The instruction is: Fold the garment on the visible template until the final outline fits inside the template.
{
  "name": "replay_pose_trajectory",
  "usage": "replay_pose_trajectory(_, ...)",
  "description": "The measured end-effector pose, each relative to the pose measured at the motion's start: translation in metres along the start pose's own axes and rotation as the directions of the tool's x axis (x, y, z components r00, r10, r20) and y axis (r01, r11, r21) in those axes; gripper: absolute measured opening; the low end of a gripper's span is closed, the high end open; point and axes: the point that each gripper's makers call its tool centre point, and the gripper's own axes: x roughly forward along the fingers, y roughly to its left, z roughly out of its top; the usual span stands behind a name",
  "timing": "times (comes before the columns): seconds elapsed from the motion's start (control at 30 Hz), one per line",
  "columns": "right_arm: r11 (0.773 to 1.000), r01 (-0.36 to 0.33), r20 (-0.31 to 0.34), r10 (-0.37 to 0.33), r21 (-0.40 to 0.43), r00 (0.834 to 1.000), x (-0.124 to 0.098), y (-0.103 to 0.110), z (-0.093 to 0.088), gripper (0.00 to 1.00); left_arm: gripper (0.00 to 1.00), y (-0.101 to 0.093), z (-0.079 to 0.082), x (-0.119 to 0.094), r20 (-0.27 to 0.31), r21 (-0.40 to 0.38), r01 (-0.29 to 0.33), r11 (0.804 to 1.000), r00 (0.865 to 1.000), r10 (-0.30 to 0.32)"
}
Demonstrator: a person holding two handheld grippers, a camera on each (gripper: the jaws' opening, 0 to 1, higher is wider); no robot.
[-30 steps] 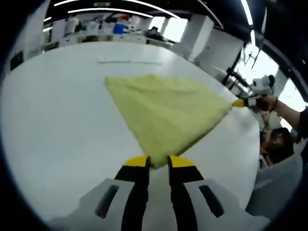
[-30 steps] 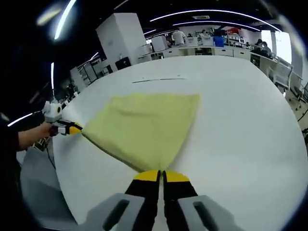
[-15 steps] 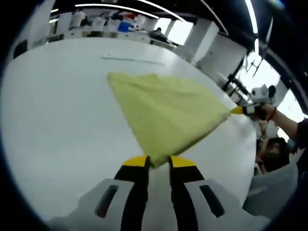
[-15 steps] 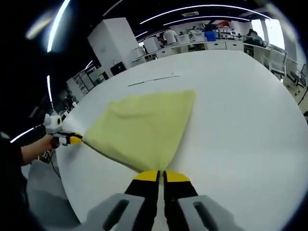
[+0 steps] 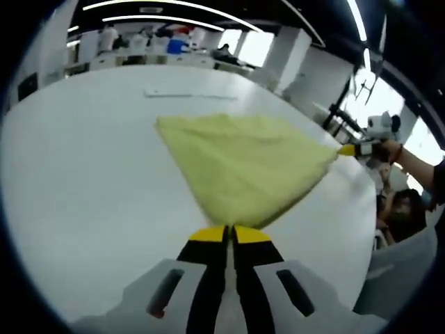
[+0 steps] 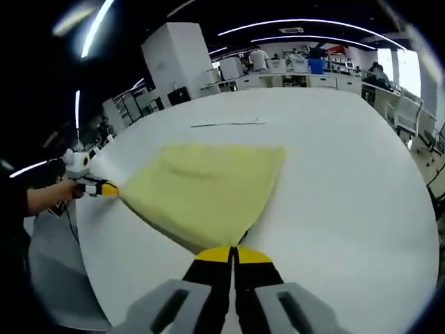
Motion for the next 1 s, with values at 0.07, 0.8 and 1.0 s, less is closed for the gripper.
replay_pose_trajectory(0.07,0.997,-0.019,-0.011,0.018,-0.069,1.000,-0.002,0.005,0.001,0.00,0.00,-0.001,0.001,-0.002,0.003,0.000,0.002,1.000,1.000,-0.002)
replay_pose_trajectory(0.8,0.996,0.014,-0.134,-0.026,-0.087,0.991,0.001,-0.002,-0.034,0.00,0.00,-0.004,-0.005,-0.007,-0.041,0.046,0.006,0.999,0.999,-0.004)
replay_pose_trajectory(1.0,0.997,0.004,-0.154,-0.015,-0.071,0.988,-0.002,0.006,-0.042,0.00,0.00,-0.006,-0.011,-0.012,-0.054,0.043,0.008,0.999,0.999,-0.005)
